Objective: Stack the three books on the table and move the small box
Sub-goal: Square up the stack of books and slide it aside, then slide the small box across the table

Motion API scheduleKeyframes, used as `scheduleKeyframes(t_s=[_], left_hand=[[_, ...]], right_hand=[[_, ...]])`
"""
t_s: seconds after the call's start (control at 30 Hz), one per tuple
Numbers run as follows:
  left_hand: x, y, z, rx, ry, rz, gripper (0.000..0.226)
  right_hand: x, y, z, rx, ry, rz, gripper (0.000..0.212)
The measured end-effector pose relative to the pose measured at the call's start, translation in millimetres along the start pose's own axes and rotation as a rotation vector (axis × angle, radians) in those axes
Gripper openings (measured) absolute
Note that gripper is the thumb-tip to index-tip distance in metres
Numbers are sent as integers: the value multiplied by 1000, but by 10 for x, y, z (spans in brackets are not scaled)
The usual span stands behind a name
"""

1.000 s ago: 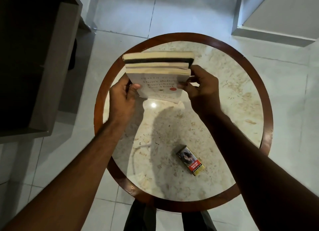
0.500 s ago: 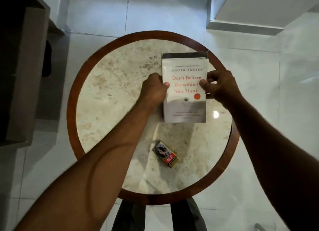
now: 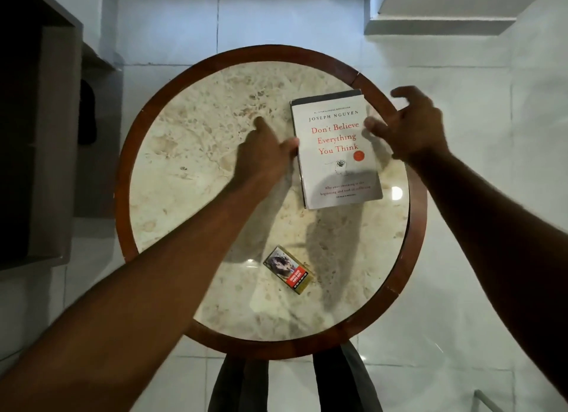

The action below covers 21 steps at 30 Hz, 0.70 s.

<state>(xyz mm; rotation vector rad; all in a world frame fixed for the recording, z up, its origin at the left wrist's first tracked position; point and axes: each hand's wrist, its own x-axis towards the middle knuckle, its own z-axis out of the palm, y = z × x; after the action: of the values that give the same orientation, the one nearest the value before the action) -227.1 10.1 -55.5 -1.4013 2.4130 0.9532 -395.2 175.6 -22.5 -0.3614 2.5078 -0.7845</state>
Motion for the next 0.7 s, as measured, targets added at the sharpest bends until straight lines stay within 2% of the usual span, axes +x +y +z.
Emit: scheduleKeyframes(t_s=[0.07, 0.1, 0.13, 0.2, 0.27, 0.33, 0.4, 0.5, 0.6, 0.7], left_hand=[[-240, -486, -137, 96, 160, 82, 82], [-412, -775, -157, 182, 227, 124, 84], [-628, -1062, -139, 275, 249, 155, 85], [-1118, -1532, 40, 423, 135, 181, 91], [-1436, -1808, 304, 516, -22, 215, 94], [-1559, -2152, 465, 528, -86, 185, 96], [-1515, -2144, 496, 547, -55, 221, 97], [-1441, -2097, 521, 560, -16, 257, 97], [-1469, -2123, 467, 542, 1, 254, 98], [-1442, -2158, 481, 489, 27, 262, 98]], right_hand=[[-386, -43, -7, -126, 130, -215, 55], [-655, -64, 81, -204, 94, -336, 56], [-960, -77, 225, -300, -10, -450, 60], [-1601, -29, 581, -551, -323, -597, 78], [-2028, 127, 839, -705, -500, -601, 96], [-2249, 194, 1208, -753, -547, -594, 106], [-2198, 221, 1267, -758, -512, -610, 96], [-2078, 250, 1345, -730, -509, -616, 61], [-1957, 36, 1386, -629, -540, -490, 67], [-1625, -376, 1528, -502, -416, -424, 74]])
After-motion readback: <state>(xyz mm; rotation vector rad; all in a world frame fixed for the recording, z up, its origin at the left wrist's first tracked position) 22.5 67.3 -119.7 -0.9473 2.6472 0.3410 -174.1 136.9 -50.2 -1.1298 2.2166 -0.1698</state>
